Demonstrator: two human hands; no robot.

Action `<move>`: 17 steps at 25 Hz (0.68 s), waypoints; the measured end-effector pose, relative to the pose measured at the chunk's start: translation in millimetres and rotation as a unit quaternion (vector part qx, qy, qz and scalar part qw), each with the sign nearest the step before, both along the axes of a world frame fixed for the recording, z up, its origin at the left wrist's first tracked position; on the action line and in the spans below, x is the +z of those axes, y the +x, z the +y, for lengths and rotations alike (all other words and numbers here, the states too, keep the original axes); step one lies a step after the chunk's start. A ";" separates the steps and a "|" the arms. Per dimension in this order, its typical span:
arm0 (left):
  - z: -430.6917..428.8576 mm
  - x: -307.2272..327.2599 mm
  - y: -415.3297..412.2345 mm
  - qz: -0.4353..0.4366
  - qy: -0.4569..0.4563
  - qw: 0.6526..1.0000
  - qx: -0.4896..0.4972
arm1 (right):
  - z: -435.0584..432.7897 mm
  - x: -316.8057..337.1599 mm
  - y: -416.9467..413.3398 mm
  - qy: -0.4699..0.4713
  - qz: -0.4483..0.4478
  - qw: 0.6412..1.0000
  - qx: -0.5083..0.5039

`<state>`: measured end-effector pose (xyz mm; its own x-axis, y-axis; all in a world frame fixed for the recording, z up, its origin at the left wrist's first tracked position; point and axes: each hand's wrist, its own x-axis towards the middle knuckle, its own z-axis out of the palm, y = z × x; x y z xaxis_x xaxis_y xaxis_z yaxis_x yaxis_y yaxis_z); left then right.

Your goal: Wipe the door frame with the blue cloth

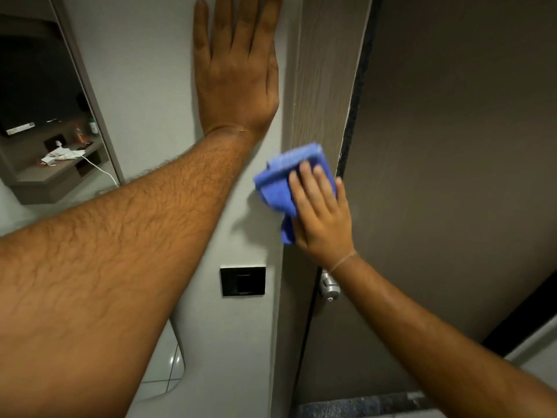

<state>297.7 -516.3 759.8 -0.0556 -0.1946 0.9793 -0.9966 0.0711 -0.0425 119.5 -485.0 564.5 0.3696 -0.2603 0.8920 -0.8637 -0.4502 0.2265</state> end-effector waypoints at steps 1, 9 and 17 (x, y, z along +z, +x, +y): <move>0.9 1.9 -0.4 -0.001 0.007 1.000 -0.007 | -3.2 44.8 1.0 -0.013 -0.050 0.999 0.007; 4.5 2.2 0.7 -0.005 0.009 0.999 -0.036 | -0.2 292.3 0.3 -0.037 -0.192 0.979 0.061; 7.7 2.2 -4.8 -0.004 0.023 0.996 -0.083 | 43.6 287.0 -62.1 -0.162 -0.248 0.952 0.073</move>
<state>292.9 -508.6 762.0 -0.0977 -0.2275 0.9689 -0.9708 0.2361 -0.0424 57.4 -441.4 851.5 -0.1072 0.0806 0.9910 -0.8341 -0.5497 -0.0456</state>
